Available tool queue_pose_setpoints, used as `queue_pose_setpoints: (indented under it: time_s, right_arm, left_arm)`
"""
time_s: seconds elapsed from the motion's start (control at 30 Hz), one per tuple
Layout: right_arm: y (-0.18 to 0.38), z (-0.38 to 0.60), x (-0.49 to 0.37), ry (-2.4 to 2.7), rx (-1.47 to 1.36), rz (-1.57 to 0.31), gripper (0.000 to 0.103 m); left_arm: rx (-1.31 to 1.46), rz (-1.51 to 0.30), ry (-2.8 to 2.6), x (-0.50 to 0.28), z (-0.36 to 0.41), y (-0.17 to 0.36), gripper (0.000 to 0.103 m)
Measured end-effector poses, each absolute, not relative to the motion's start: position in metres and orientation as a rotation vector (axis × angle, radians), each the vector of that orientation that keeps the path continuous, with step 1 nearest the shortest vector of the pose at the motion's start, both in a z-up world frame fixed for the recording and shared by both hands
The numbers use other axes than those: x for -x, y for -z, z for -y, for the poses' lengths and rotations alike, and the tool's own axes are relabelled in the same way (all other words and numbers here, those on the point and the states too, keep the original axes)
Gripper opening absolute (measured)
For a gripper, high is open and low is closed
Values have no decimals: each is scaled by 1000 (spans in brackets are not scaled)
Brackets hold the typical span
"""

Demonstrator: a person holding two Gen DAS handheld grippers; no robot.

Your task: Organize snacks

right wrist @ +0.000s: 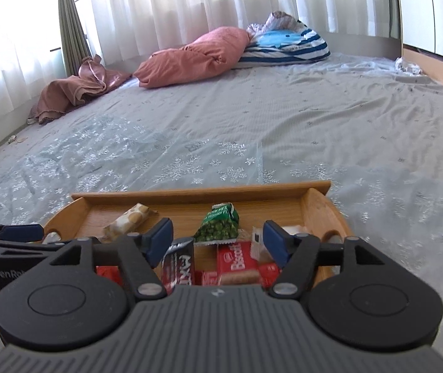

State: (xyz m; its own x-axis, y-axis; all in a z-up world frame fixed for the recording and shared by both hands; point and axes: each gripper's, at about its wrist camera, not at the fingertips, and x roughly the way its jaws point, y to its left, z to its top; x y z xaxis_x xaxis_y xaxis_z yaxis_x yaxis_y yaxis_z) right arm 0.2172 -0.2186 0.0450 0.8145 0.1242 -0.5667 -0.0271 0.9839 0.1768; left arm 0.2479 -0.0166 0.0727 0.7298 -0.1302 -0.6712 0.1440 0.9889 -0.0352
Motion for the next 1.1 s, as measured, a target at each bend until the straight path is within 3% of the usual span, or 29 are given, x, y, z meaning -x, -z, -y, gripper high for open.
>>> queue_pose_setpoints:
  time_s: [0.13,0.5,1.1]
  right_arm:
    - [-52,218,-192,-90,-158,-587,86]
    - [-53,210,-116,-66,-109,-533,91]
    - [-19,208,-36,-12,-20,-536,102]
  left_arm:
    - [-30,-704,158,-218,11,-83,98]
    - [-17,-649,163,-138,-2,-99,101]
    - [-22,-705,101,-56,-10,-47,101]
